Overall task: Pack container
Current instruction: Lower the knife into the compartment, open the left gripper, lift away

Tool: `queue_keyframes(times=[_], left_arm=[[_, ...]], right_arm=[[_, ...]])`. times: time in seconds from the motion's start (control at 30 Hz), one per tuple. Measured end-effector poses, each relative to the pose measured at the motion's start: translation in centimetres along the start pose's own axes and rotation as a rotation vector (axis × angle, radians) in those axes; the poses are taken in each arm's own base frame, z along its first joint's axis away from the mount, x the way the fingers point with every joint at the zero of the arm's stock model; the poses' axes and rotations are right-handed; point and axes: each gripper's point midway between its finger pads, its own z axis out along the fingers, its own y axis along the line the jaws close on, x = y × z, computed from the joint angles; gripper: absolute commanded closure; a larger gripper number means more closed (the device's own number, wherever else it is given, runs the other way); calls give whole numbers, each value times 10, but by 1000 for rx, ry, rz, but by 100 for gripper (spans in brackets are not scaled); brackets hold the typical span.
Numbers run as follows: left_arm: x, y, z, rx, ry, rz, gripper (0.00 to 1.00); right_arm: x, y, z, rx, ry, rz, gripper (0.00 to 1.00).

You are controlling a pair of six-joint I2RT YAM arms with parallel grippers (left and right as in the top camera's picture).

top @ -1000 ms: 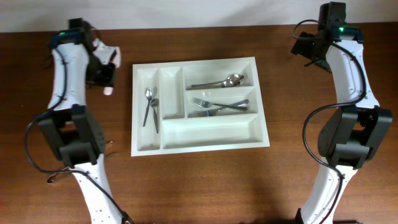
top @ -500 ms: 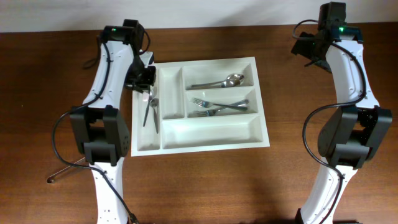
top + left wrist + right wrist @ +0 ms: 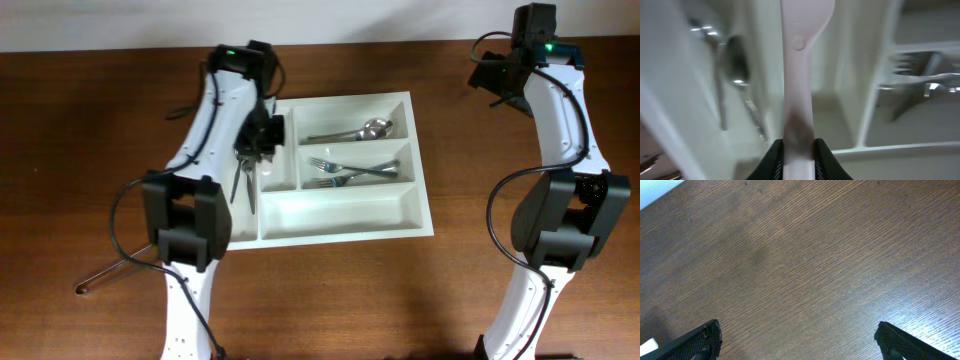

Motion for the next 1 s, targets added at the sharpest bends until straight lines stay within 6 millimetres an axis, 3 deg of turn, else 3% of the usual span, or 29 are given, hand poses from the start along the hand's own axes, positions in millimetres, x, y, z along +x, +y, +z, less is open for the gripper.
queue_keyframes(times=[0.13, 0.33, 0.4, 0.5, 0.6, 0.83, 1.0], left_arm=[[3, -18, 2, -7, -12, 0, 98], [-1, -20, 2, -21, -33, -42, 97], [-1, -18, 4, -25, -33, -49, 87], [-5, -16, 5, -33, -49, -60, 58], [-11, -13, 5, -43, -74, -74, 52], [-25, 24, -2, -76, -99, -55, 52], [-42, 80, -26, -130, -168, -56, 51]], right_arm=[[0, 0, 0, 0, 0, 1, 1], [0, 0, 0, 0, 0, 1, 1], [0, 0, 0, 0, 0, 0, 1], [0, 0, 0, 0, 0, 0, 1], [0, 0, 0, 0, 0, 0, 1], [0, 0, 0, 0, 0, 0, 1], [0, 0, 0, 0, 0, 1, 1]])
